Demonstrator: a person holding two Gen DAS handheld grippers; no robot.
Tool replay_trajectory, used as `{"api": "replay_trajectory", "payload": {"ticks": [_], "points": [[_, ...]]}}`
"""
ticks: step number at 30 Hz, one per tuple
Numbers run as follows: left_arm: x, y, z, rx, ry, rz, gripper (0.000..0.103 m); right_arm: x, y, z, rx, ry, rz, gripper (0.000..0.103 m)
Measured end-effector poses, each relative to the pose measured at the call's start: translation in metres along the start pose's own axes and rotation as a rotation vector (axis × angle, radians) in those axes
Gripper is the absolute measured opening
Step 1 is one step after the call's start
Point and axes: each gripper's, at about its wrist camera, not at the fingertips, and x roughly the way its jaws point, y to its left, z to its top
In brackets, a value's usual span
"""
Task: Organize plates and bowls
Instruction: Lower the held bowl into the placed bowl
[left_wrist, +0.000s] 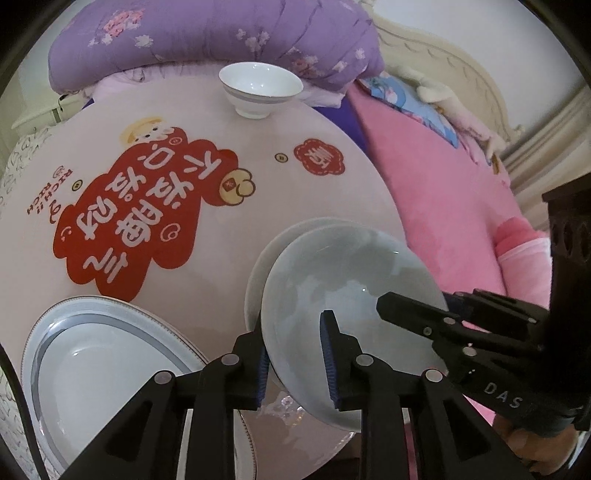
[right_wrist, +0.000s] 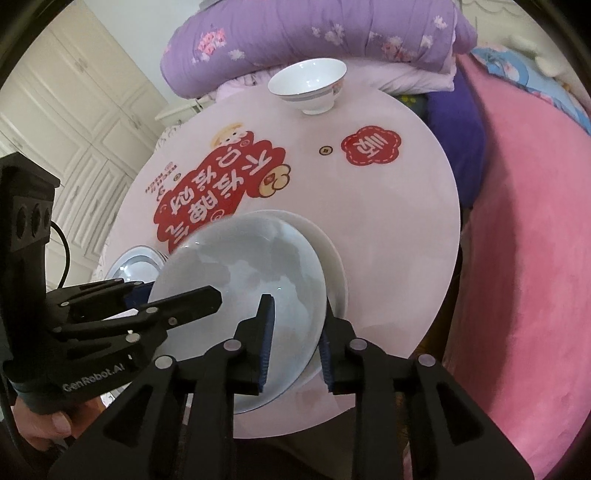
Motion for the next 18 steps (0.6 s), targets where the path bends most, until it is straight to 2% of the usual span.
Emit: {"api": "replay_trajectory", "payload": {"ticks": [5,13,18], "points": [[0.004,-0.002,0.000,0.005,-0.003,-0.004,0.025,-0.003,-0.003,0.001,0.004,-0.007,0.009,0.029],[0.008,0.007,0.005,-0.013,0.004,-0.027,0.026,-0.004,-0.001,0.001,0.000,-0.023,0.027,0.039],[0.007,0.007,0.005,-0.017,0.006,-0.030,0.027,-0.006,0.000,0.001,-0.008,-0.038,0.023,0.041]]}}
